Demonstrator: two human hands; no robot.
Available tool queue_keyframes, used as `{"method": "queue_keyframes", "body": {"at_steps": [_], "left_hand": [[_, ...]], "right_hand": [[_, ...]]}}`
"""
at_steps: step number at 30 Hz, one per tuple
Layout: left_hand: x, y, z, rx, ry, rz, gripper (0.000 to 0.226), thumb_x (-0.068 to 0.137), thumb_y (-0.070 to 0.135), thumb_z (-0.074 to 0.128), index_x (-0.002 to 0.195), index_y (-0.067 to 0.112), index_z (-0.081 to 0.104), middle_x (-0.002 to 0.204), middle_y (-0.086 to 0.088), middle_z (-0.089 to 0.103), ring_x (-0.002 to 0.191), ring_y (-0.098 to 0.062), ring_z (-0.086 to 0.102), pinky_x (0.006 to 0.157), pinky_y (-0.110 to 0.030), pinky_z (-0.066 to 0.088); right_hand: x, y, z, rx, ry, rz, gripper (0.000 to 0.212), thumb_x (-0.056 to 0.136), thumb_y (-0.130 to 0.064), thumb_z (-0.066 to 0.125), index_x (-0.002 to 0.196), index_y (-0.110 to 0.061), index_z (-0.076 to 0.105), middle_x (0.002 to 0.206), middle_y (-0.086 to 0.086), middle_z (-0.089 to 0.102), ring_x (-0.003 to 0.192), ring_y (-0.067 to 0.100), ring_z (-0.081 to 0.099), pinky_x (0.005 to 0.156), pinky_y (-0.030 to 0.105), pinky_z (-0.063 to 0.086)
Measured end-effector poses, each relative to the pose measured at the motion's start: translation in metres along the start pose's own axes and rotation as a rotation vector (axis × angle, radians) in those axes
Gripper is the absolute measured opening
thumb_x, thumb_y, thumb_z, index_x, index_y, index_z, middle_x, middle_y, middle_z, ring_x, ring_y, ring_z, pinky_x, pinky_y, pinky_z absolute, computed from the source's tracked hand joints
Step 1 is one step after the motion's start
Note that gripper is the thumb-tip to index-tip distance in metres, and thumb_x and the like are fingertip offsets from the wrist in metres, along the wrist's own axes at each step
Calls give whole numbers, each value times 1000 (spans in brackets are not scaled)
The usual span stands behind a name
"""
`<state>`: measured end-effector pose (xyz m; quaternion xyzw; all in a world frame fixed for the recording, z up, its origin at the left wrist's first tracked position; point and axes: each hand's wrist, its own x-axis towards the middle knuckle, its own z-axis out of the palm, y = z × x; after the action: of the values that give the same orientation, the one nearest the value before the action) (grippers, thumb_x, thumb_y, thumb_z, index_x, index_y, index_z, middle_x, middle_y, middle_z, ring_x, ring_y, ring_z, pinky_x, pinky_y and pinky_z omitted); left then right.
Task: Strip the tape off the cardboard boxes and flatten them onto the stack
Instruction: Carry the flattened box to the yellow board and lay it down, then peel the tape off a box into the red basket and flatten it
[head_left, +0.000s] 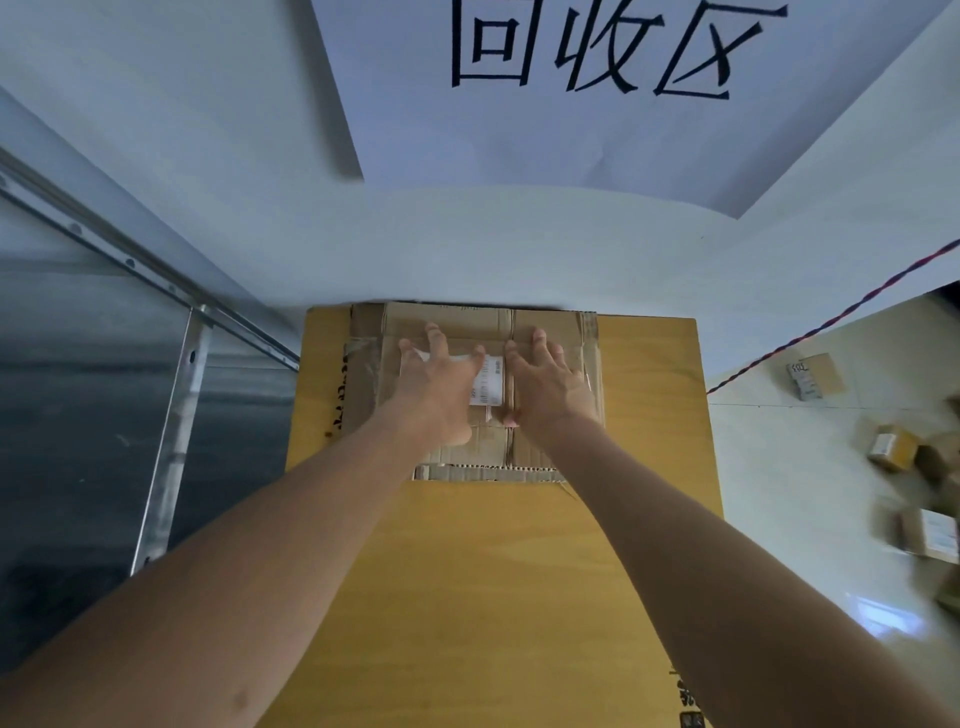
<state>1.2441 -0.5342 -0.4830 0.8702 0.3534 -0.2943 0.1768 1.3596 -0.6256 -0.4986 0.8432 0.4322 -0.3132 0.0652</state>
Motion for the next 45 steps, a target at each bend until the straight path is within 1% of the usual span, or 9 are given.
{"method": "queue_keyframes", "body": {"at_steps": [3,8,14,17,21,26,35,39,45], "left_hand": [[-1,-1,9,-8,4,-15,105,91,38,74,162,46,-3,168,-15,-26,153,-54,-10,117,-57,35],[-3,-6,0,72,-19,12,106,90,51,70,161,48,-8,168,-15,-25,154,-54,-6,106,-58,47],[-22,-20,-12,146,131,102,93,94,44,68,165,35,9,169,-15,10,154,-42,15,114,-58,42],[-41,-22,-20,106,218,134,82,97,40,65,164,28,19,167,-11,19,154,-34,19,118,-53,39],[-72,-23,-34,102,343,208,67,103,40,55,162,23,28,169,-9,23,155,-30,24,123,-47,32],[-125,-25,-46,96,491,251,59,104,40,52,157,19,37,163,-8,36,150,-27,36,123,-44,27],[-276,3,-49,66,657,135,56,104,47,44,153,20,43,160,-3,40,146,-25,41,124,-50,28],[-361,24,-38,58,736,28,52,105,48,45,150,22,47,161,-3,38,146,-25,40,122,-53,30],[-478,39,-20,59,832,-139,61,106,52,36,160,25,31,168,-3,28,152,-25,31,123,-55,28]], "right_hand": [[3,4,7,21,12,-6,100,91,-43,76,164,-34,9,172,6,-13,160,31,-2,126,56,22],[-5,12,0,107,-29,-62,100,93,-38,73,165,-33,4,171,5,-19,159,30,-10,127,54,8],[-34,3,-13,293,219,-63,55,101,-21,64,152,-25,43,167,0,26,152,28,28,119,50,34],[-52,-7,-24,291,190,-95,50,105,-24,56,153,-21,42,165,6,30,152,29,26,121,45,25],[-85,-16,-38,188,256,-165,50,107,-40,50,154,-25,41,162,1,37,148,27,35,118,46,35],[-147,-24,-60,54,341,-272,54,108,-49,41,156,-26,39,165,2,35,153,22,29,121,39,26],[-267,-22,-88,-13,413,-461,59,107,-57,31,160,-30,32,171,1,20,159,20,10,128,37,9],[-336,-19,-93,-65,442,-579,64,105,-64,28,160,-32,32,171,0,22,159,21,11,128,41,12],[-428,-26,-104,-113,519,-737,64,105,-63,28,161,-33,31,170,-3,24,157,20,20,125,40,21]]}}
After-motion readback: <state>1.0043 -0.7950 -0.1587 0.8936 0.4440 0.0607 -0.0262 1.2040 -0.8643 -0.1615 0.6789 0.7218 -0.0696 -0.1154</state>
